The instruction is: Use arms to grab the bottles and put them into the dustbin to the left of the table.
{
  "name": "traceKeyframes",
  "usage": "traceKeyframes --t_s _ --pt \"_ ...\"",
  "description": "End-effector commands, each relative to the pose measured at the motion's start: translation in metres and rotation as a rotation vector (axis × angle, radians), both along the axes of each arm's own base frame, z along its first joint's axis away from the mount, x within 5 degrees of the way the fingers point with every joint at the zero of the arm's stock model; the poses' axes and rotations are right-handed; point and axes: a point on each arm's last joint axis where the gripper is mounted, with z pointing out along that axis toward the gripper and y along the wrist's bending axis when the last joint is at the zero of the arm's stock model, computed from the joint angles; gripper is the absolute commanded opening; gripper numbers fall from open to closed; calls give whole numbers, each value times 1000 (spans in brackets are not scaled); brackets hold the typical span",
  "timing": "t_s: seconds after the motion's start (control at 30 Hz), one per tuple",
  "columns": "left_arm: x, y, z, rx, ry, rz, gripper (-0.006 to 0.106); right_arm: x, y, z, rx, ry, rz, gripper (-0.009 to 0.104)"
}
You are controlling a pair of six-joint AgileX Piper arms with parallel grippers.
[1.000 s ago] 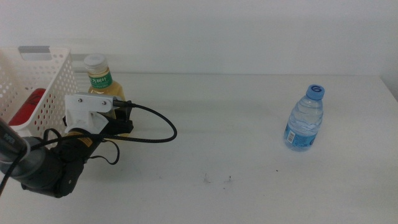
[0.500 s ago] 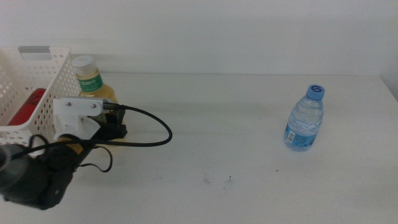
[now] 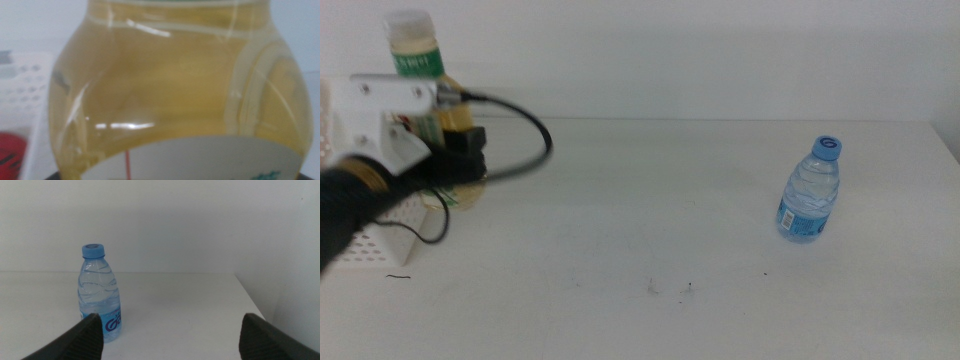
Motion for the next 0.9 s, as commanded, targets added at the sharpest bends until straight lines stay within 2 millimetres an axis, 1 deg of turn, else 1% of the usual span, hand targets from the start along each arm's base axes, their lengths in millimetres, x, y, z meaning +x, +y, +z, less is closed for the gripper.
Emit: traceKeyframes --t_s 0.0,0.1,0.23,0.43,0.63,0.73,0.8,0.87 --pt "-3 3 35 -3 22 35 17 0 0 -1 -9 -4 -8 93" --pt "-3 3 57 24 92 88 17 0 0 -1 -9 -4 -8 93" --pt "-1 1 74 54 149 126 17 0 0 -1 -9 -4 -8 93" --pt "3 0 91 58 116 118 17 0 0 -1 -9 -4 -8 93" --pt "3 1 102 84 135 127 17 0 0 -1 -9 -4 -8 93" --pt "3 -1 112 82 172 97 17 0 0 -1 -9 -4 -8 93" --pt "5 -1 119 116 201 37 17 0 0 -1 -9 -4 -8 93" --pt "9 2 129 112 222 -21 17 0 0 -1 -9 -4 -8 93"
